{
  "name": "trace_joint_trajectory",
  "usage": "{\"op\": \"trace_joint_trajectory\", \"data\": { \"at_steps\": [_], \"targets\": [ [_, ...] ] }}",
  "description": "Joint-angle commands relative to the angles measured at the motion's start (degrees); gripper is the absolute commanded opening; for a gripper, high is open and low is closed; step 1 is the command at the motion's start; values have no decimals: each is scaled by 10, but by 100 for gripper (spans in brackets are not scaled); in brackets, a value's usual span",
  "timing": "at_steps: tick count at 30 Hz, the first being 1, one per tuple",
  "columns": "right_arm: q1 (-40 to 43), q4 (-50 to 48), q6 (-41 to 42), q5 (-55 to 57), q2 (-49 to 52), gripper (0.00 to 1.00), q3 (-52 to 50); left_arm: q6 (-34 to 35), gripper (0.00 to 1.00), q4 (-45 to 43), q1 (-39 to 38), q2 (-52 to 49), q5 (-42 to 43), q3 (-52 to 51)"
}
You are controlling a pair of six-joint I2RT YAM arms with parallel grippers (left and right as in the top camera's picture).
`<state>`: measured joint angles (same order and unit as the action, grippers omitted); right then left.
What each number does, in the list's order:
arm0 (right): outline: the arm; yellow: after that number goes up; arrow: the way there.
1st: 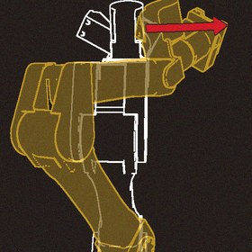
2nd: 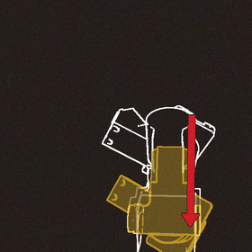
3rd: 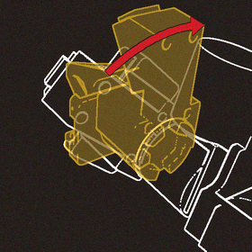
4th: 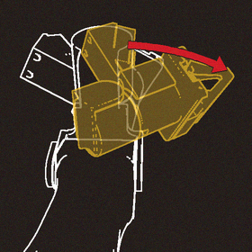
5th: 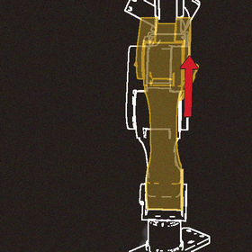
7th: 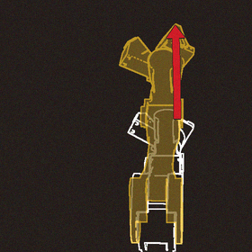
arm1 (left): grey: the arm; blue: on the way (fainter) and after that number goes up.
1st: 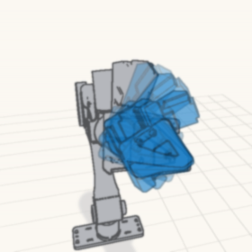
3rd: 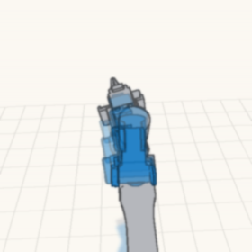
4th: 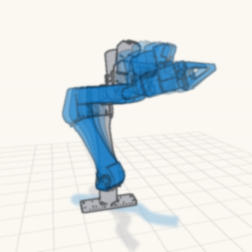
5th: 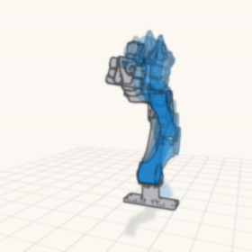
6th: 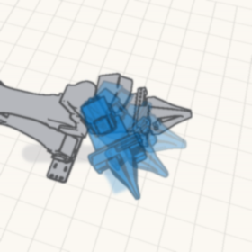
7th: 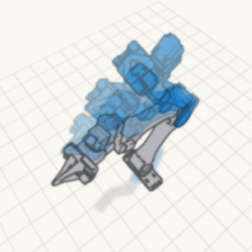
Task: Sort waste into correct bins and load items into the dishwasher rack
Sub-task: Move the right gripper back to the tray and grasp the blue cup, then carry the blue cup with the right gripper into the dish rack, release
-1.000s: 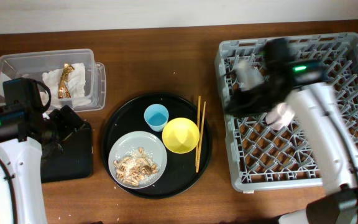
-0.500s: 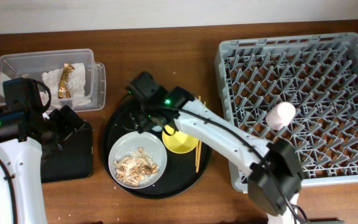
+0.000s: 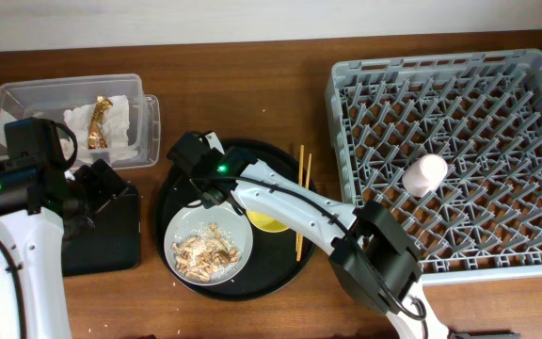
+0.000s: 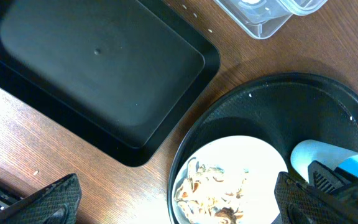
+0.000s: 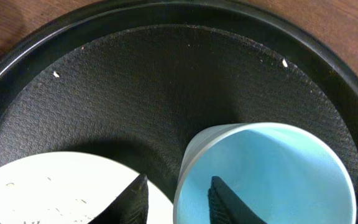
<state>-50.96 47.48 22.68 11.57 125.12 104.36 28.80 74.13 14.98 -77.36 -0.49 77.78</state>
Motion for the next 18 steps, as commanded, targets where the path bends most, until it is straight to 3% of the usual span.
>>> {"op": "trace_joint_trajectory", "data": {
  "at_steps": [1,3,12,18],
  "targets": [
    [-5,-1,3,10,7,18,15,7,99,-1,2,-2,-4,0],
    [-8,8,3,8,6,4,33,7,99,-1,2,-2,-4,0],
    [6,154,3,7,-14,4,209,7,99,-1,2,-2,-4,-1],
    [156,390,3,-7,-69,4,435,7,99,-1,2,-2,-4,-1]
  ]
}}
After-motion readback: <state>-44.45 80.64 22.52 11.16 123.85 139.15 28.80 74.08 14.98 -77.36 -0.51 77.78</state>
